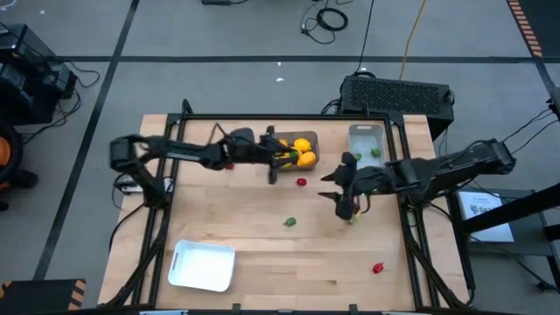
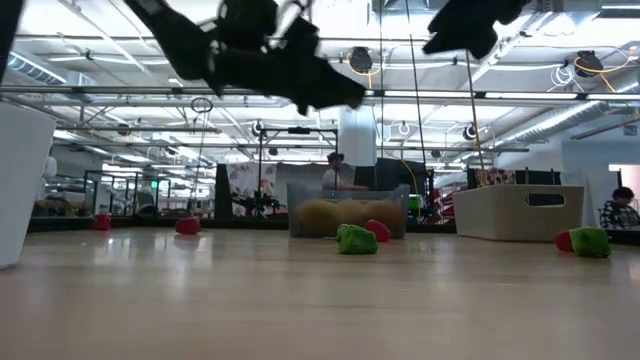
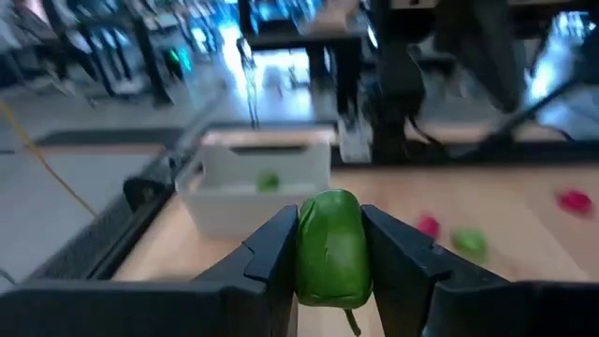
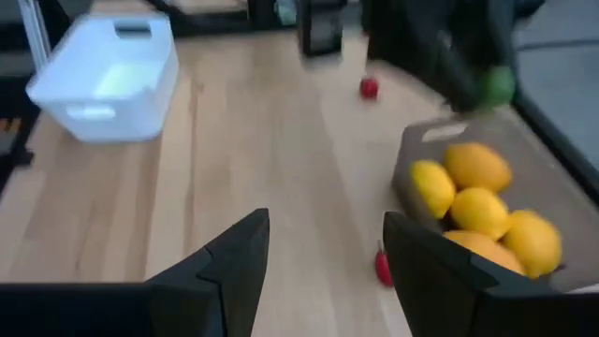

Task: Sort produce into baskets
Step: Put the green pepper into the gray bin

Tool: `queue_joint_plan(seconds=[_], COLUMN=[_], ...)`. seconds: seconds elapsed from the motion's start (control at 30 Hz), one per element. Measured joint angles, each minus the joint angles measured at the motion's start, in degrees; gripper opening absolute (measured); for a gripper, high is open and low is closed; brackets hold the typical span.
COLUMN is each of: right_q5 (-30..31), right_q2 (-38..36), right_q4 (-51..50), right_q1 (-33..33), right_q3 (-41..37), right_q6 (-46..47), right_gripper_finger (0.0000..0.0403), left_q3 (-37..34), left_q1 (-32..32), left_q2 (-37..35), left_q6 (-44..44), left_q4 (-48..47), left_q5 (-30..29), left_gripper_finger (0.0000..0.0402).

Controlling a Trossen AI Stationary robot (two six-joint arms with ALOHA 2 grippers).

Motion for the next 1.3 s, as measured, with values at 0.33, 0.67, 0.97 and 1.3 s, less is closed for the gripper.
queue_joint_plan(seconds=[0.33, 0.67, 0.97, 1.3], right_q5=[1.7, 2.0, 2.0, 1.9], right_q2=[-7.9, -9.9, -10.0, -10.0], right_q4=[1.9, 1.5, 1.7, 1.6], right_q1=[-1.2, -3.2, -5.0, -6.1], right_q3=[0.0, 0.0, 0.0, 0.0], right_q6=[-4.4, -4.7, -5.7, -6.4], right_gripper_finger=[0.0201, 0.0201, 0.0201, 0.0201], left_q3=[22.4, 51.9, 73.4, 83.1], left_q1=[-2.9, -2.8, -2.0, -1.0], left_q2=[24.2, 42.8, 56.3, 61.4], left_q6=[-8.4, -8.8, -8.9, -9.0], left_q4=[6.3, -4.1, -8.0, -16.5], left_q5=[-1.8, -1.9, -3.5, -7.5], left_gripper_finger=[0.0118, 0.0118, 0.0118, 0.0118])
